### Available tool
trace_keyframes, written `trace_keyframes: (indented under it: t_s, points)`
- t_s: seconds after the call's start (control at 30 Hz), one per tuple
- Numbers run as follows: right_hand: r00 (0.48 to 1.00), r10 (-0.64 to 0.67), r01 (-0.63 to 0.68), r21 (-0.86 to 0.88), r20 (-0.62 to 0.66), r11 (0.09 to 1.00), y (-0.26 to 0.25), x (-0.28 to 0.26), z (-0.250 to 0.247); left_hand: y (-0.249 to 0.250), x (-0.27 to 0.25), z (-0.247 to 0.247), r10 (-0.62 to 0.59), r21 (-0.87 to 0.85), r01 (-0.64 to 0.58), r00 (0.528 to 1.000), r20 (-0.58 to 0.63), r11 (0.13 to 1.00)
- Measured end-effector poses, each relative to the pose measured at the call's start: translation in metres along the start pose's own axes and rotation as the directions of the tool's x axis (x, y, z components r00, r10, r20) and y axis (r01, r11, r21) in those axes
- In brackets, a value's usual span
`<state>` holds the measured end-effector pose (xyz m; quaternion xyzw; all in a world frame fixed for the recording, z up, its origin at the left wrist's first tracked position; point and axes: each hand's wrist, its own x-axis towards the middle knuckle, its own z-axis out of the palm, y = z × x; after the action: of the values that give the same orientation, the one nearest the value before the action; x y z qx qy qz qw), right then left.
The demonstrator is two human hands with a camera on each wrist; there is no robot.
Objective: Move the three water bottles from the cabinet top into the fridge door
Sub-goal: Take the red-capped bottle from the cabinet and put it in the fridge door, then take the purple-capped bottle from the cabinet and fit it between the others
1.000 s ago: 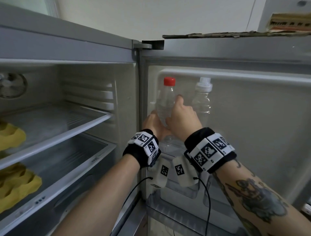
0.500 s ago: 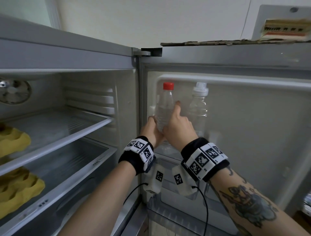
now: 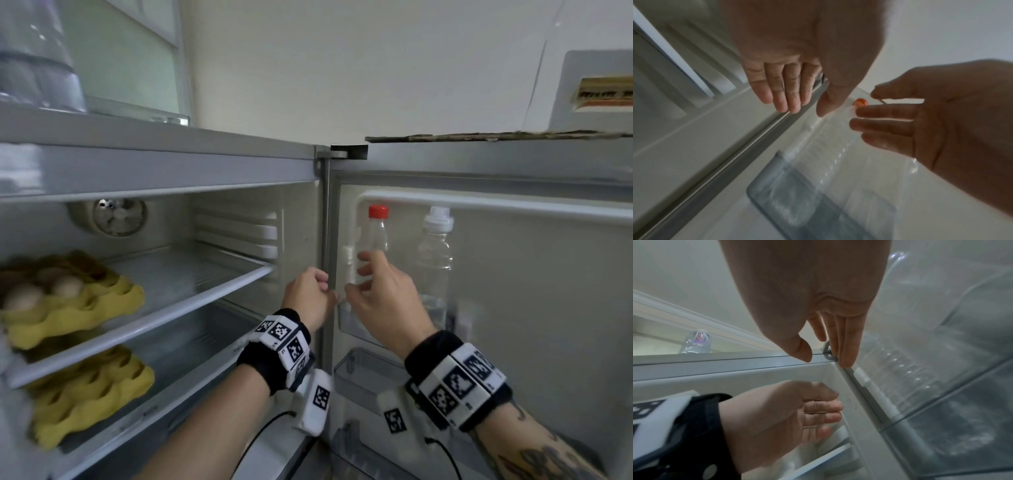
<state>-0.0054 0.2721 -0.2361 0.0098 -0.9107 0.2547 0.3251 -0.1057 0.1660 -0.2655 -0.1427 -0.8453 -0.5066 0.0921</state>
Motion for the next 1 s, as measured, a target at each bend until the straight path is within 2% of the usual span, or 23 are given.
trace_keyframes:
  t_s: [0.13,0.27,0.43,0.57,0.63,0.7,0.83,1.0]
  points:
    - [1.0,-0.001,0.001,0.036,-0.005,0.999,-0.022,0.01,0.002,0.018,-0.013,-0.038,0.031,-0.059,-0.037,0.995,-0.099,0.998]
    - [0.999,-0.013,0.023,0.214,-0.047,0.977,-0.051,0.024,0.0,0.045,-0.037,-0.09,0.143,-0.058,-0.161,0.963,-0.229,0.985]
    - [0.981,-0.105,0.174,0.484,-0.165,0.857,-0.117,0.047,-0.013,0.094,-0.07,-0.168,0.286,0.042,-0.292,0.882,-0.373,0.955]
    - [0.955,-0.198,0.29,0.559,-0.219,0.777,-0.173,0.068,-0.021,0.132,-0.077,-0.222,0.358,0.148,-0.329,0.796,-0.488,0.933]
    - [0.951,-0.247,0.311,0.575,-0.188,0.757,-0.2,0.079,-0.02,0.146,-0.078,-0.248,0.371,0.214,-0.303,0.752,-0.546,0.929]
    - [0.943,-0.291,0.327,0.599,-0.161,0.731,-0.226,0.09,-0.017,0.155,-0.077,-0.272,0.339,0.264,-0.223,0.736,-0.585,0.938]
    - [0.925,-0.364,0.355,0.593,-0.11,0.723,-0.267,0.107,-0.017,0.172,-0.072,-0.308,0.208,0.314,-0.008,0.765,-0.61,0.949]
    - [0.905,-0.422,0.321,0.563,0.055,0.762,-0.295,0.124,-0.013,0.177,-0.064,-0.328,0.052,0.291,0.136,0.829,-0.556,0.947]
